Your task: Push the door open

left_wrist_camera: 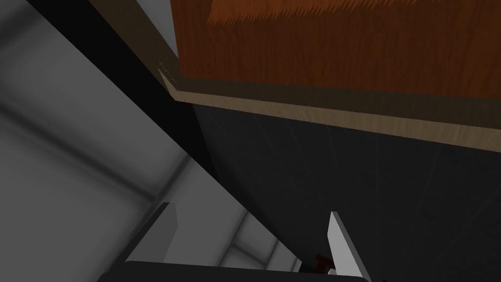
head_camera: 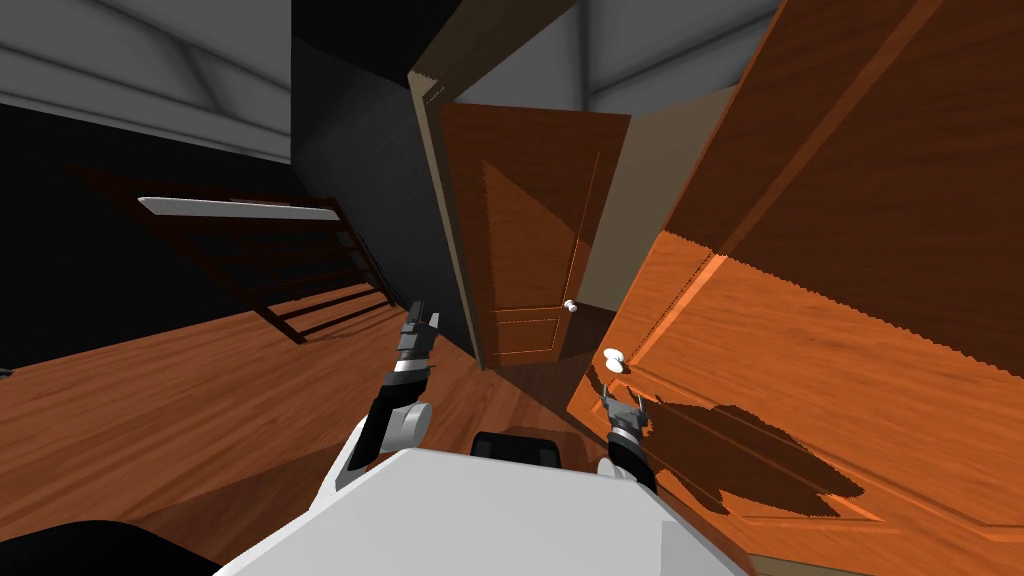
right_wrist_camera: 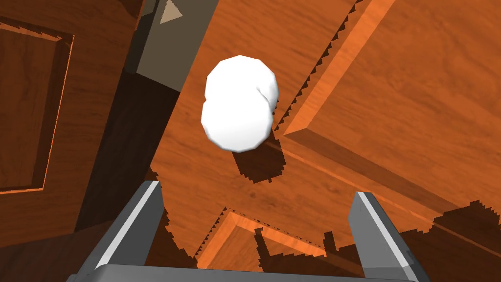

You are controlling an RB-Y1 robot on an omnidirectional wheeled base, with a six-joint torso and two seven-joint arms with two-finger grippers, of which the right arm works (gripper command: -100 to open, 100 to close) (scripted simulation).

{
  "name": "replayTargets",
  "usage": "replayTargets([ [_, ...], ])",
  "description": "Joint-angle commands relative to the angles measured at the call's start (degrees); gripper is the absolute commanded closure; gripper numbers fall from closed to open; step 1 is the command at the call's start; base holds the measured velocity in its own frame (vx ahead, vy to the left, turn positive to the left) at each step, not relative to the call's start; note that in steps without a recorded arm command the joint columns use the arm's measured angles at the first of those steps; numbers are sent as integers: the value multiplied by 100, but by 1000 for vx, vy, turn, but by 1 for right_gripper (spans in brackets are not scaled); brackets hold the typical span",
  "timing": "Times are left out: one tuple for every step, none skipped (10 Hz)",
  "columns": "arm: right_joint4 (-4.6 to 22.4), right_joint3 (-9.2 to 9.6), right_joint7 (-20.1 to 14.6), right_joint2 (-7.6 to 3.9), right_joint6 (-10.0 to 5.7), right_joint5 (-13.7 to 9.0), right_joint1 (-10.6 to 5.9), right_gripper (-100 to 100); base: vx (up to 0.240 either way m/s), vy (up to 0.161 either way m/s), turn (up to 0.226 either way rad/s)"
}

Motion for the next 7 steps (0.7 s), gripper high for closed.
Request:
replayTargets([
  [10,-2,-183,2,0,-44,-8,-100,-29,16,26],
  [24,-7,-399,-3,3,-117,-21,-100,-33,20,50],
  [38,-11,-552,-8,6,-189,-34,-100,-40,24,94],
  [38,-11,-616,-8,6,-189,-34,-100,-29,14,29],
  [49,-15,-803,-11,8,-248,-45,-100,-26,12,33],
  [60,-19,-972,-15,10,-306,-56,-100,-29,14,72],
  [71,-22,-1139,-18,12,-364,-66,-100,-33,18,64],
])
